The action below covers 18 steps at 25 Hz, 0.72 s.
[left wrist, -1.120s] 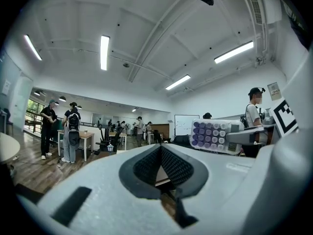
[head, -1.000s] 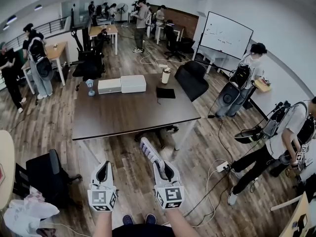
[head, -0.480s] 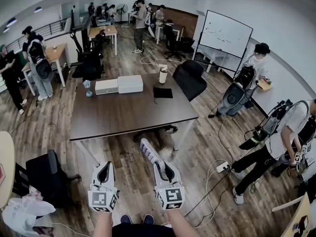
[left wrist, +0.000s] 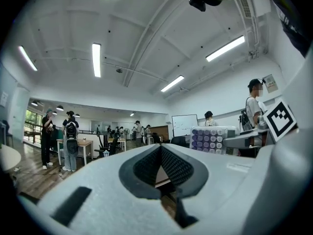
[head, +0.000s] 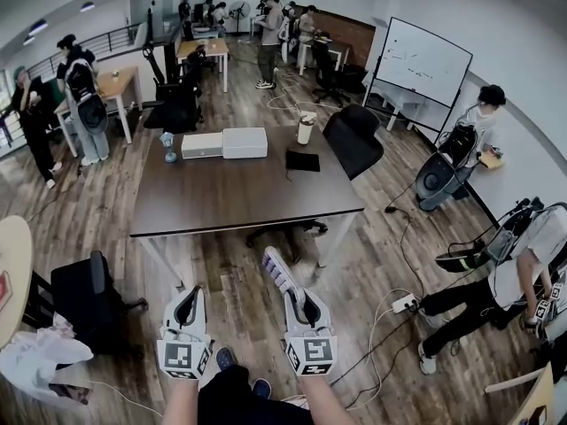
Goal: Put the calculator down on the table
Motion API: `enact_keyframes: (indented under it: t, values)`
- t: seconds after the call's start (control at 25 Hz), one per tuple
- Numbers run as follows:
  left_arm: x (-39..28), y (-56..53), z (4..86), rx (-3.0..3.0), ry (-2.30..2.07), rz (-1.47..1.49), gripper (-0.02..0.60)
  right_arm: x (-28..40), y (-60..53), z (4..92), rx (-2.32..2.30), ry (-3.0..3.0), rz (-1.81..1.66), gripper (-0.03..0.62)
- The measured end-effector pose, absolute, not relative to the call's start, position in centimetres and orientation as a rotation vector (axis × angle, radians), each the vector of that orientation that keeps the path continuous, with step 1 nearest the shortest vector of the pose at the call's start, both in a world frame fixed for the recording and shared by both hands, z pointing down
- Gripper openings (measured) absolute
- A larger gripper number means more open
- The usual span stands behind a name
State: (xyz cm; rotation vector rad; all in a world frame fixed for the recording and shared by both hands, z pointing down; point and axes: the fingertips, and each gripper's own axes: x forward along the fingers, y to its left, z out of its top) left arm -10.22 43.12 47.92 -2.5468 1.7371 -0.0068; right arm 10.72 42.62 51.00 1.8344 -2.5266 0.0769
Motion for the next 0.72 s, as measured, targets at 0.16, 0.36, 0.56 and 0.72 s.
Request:
enact_keyframes:
  t: [0.16, 0.36, 0.56, 0.72]
  values:
    - [-9.5, 43.2, 47.7, -2.535, 1.742, -0.005, -0.005, 11.5, 42.7, 51.2, 1.837, -2.525, 0.076, 0.117]
    - [-8.3, 43.2, 47.6, -2.525, 1.695, -0.03, -0.005, 12.4, 42.8, 51.1, 1.856, -2.525, 0.067, 0.117]
    - [-7.3, 42.7, 47.5, -2.533, 1.682, -0.007, -0.005, 13.5, 42.8, 51.1, 1.879, -2.509, 0.067, 0.117]
    - [-7.4, 42.1, 47.3, -2.556, 1.697, 0.066, -0.005, 14.0, 42.5, 50.8, 1.894, -2.51, 0.065, 0.117]
